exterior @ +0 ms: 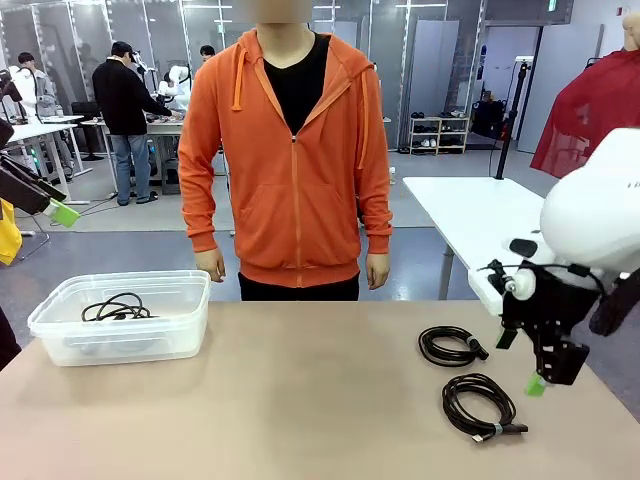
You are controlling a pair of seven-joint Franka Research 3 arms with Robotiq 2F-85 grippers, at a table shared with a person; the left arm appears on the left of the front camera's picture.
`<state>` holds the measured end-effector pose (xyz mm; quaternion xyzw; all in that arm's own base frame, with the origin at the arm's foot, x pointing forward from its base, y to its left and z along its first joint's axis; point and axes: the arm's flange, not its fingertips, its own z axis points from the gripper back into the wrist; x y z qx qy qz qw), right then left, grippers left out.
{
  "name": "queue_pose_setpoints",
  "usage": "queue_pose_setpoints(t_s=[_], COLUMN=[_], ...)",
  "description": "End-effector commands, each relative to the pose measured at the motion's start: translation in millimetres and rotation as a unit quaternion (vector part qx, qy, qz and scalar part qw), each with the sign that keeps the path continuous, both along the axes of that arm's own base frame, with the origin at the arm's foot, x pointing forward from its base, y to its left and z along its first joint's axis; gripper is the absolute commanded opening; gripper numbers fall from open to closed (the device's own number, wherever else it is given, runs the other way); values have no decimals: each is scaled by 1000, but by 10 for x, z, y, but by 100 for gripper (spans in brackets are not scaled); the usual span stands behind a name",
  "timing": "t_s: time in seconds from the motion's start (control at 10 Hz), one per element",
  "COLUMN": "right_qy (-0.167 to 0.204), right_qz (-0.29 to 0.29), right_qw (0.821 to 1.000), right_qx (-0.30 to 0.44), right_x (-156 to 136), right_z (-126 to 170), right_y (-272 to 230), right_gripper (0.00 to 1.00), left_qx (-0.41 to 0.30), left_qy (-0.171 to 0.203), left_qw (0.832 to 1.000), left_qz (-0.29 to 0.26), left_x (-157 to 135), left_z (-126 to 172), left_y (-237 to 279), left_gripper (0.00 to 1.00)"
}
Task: Organize and store the cables.
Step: Place the USB Extension Cable into the Organizing box.
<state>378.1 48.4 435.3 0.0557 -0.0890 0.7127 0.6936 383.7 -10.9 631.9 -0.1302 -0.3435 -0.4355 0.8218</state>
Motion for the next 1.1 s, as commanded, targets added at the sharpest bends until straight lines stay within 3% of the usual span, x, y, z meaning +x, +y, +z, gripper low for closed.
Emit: queue_pose_setpoints(t_s=[0.0,0.2,0.4,1.0], right_qy=[-6,11,-6,20], right_qz=[-18,-21,-25,-16], right_qw=[1000,1000,1000,1000], right_qx=[-2,10,9,-8], right_x=[-43,-62,-76,60], right_z=[-296,-589,-794,-1190], right_y=[-17,-29,24,75], right_gripper=[100,100,100,100], left_qx=[6,6,6,6], left_qy=[2,2,2,2], left_qw=[1000,1000,1000,1000], left_qz=[9,9,9,9], left_x=[-5,-5,-5,-5], left_z=[0,0,0,0], left_y=[-18,-18,-18,-18], left_gripper=[100,100,100,100])
